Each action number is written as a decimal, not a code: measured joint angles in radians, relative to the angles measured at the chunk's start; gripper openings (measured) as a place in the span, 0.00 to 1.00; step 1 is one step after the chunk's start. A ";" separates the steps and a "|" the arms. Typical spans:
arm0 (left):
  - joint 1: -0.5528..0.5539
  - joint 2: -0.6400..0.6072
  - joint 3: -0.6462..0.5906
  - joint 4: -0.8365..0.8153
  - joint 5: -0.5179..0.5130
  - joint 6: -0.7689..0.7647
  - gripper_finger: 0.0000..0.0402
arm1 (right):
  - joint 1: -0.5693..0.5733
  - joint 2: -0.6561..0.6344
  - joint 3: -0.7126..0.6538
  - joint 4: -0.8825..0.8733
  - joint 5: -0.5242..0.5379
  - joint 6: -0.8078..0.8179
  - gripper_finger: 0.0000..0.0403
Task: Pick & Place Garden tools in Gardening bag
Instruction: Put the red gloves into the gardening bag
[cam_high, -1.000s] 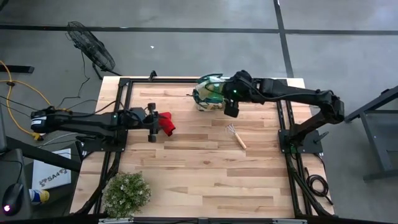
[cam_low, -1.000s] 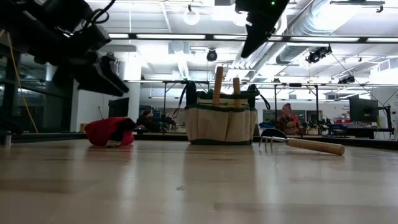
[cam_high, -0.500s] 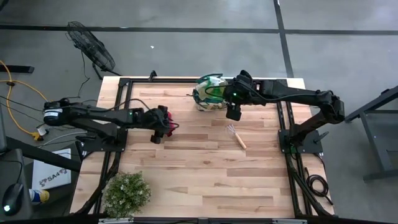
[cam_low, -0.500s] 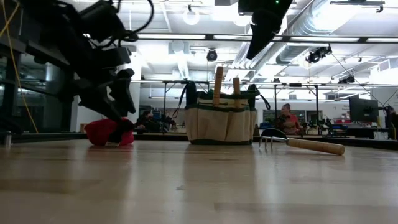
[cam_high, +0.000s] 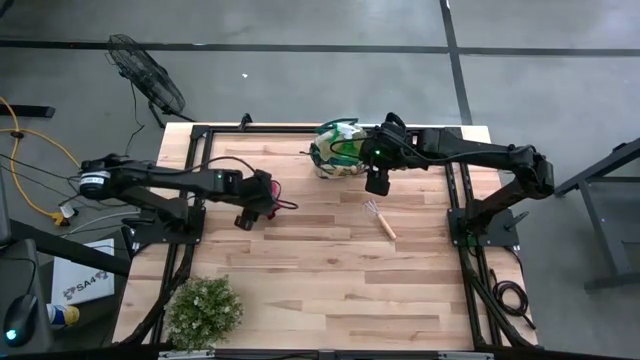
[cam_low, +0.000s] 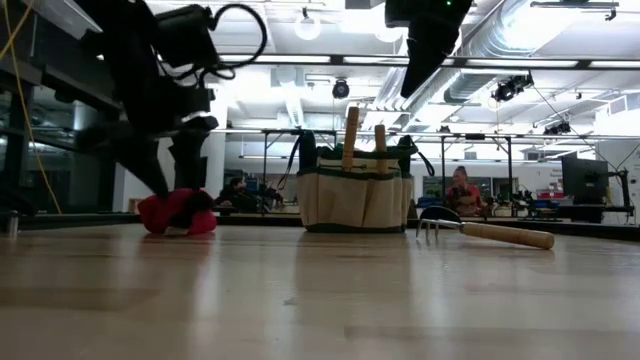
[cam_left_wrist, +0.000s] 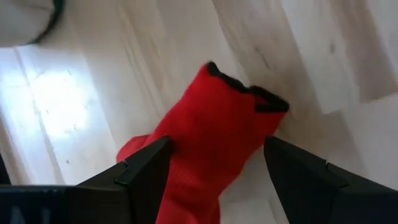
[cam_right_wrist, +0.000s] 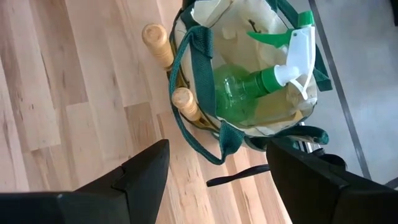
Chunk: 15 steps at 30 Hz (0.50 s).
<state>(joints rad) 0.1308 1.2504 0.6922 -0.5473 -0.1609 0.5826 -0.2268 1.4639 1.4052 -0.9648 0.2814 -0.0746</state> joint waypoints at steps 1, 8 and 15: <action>0.000 0.009 0.000 -0.004 -0.009 0.011 0.63 | 0.000 0.000 0.000 0.000 -0.002 0.000 0.65; 0.000 0.089 0.000 0.047 -0.054 0.104 0.63 | 0.000 0.000 0.000 -0.001 -0.028 0.009 0.64; 0.000 0.203 0.002 0.070 -0.140 0.145 0.55 | 0.000 0.000 0.000 -0.017 -0.030 0.024 0.64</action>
<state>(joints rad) 0.1307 1.4530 0.6943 -0.4772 -0.3011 0.7276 -0.2268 1.4639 1.4052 -0.9819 0.2512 -0.0507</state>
